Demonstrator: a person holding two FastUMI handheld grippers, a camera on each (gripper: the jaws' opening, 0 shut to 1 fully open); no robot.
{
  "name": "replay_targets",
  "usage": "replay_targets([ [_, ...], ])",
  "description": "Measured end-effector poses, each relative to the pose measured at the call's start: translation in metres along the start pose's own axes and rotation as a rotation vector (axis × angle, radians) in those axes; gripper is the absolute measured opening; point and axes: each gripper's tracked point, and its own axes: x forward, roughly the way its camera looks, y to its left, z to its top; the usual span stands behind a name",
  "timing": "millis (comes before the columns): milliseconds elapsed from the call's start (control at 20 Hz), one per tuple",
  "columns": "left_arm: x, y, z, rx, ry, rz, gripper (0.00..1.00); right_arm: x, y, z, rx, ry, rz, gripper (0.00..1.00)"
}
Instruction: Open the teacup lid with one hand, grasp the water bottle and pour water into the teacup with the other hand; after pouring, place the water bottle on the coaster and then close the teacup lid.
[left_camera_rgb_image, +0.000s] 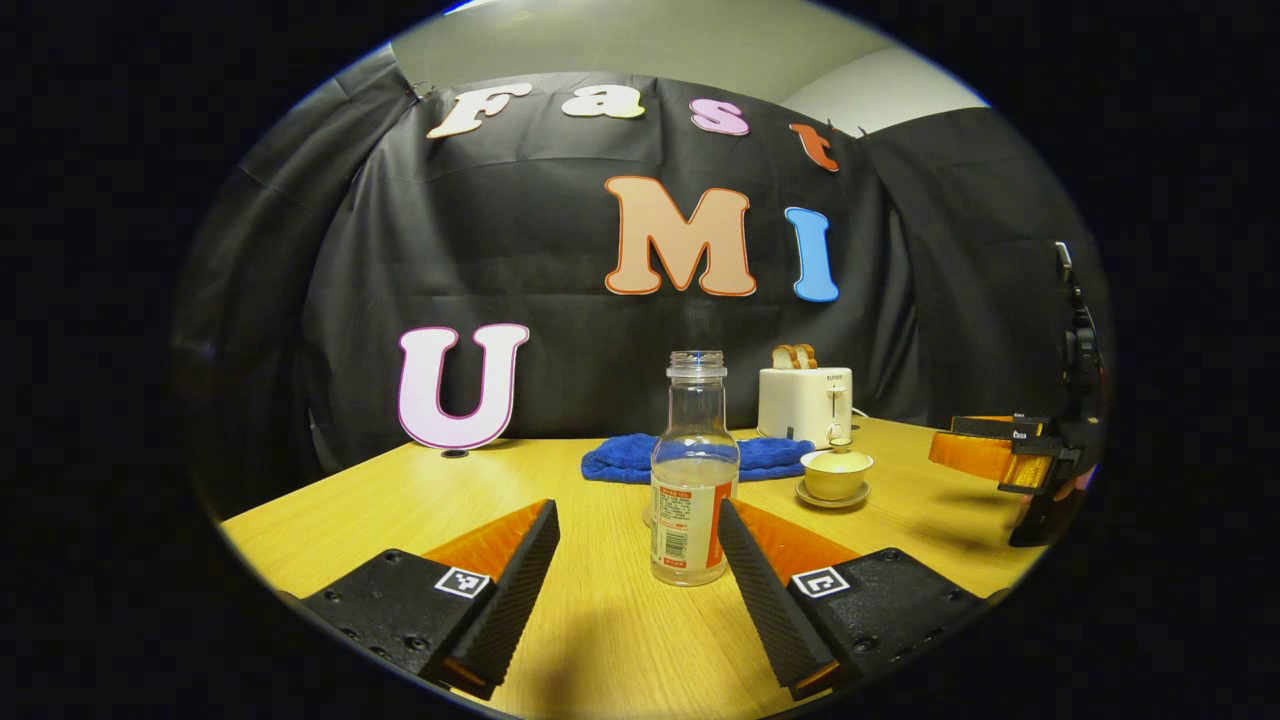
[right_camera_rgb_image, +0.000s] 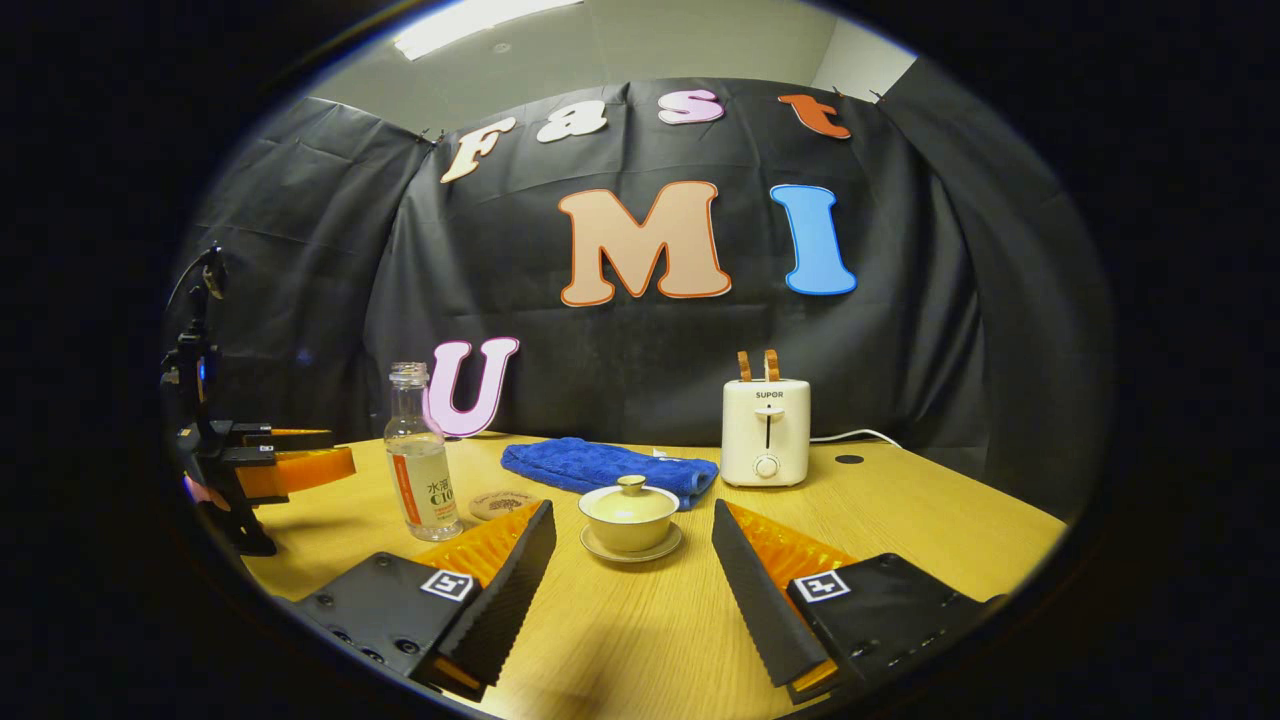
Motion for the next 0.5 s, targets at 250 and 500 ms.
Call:
replay_targets([
  [250, 0.0005, 0.0006, 0.0006, 0.0, -0.001, 0.0, 0.93, -0.0002, -0.0004, -0.0003, 0.0, 0.0, 0.001, 0.99],
  [500, 0.0002, -0.0005, -0.0001, -0.001, 0.0, -0.001, 0.93, 0.0012, 0.0006, 0.0001, 0.0, 0.001, 0.008, 0.99],
])
